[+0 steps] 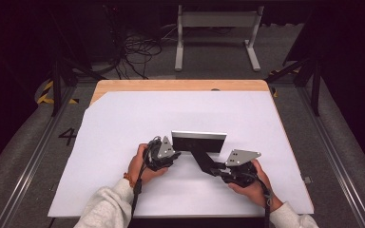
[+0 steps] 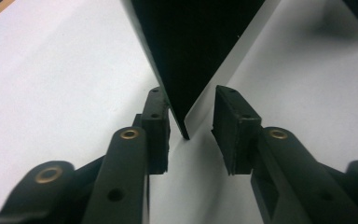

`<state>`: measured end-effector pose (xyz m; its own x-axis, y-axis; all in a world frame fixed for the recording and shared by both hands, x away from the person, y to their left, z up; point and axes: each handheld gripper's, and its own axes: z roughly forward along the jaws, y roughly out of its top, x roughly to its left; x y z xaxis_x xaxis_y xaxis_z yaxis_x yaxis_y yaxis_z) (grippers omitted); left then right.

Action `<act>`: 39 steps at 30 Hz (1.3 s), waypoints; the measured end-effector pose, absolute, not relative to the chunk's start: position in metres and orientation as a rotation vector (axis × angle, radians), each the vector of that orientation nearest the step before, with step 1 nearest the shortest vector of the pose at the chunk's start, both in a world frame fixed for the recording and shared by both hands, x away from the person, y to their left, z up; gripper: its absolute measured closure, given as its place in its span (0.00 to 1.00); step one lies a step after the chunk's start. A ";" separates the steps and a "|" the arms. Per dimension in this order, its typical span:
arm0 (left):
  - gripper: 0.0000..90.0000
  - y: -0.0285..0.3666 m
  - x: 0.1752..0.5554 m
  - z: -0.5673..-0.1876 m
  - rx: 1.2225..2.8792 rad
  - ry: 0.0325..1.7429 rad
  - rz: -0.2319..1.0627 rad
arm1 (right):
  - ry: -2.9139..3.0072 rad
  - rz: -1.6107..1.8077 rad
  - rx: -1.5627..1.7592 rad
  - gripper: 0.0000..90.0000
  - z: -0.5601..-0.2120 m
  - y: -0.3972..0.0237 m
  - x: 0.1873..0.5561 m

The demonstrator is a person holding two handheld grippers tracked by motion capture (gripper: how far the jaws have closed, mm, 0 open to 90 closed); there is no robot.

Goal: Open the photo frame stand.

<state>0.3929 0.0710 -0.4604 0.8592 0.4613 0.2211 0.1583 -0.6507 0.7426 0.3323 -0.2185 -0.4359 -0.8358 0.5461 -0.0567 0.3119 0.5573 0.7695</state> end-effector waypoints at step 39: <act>0.83 0.069 0.391 -0.461 2.306 0.455 0.519 | 2.536 1.139 0.716 0.89 -0.433 -0.220 0.335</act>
<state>0.3908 0.0692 -0.4614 0.8567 0.4602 0.2331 0.1713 -0.6801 0.7128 0.3352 -0.2199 -0.4333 -0.8411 0.5392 -0.0423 0.3266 0.5687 0.7549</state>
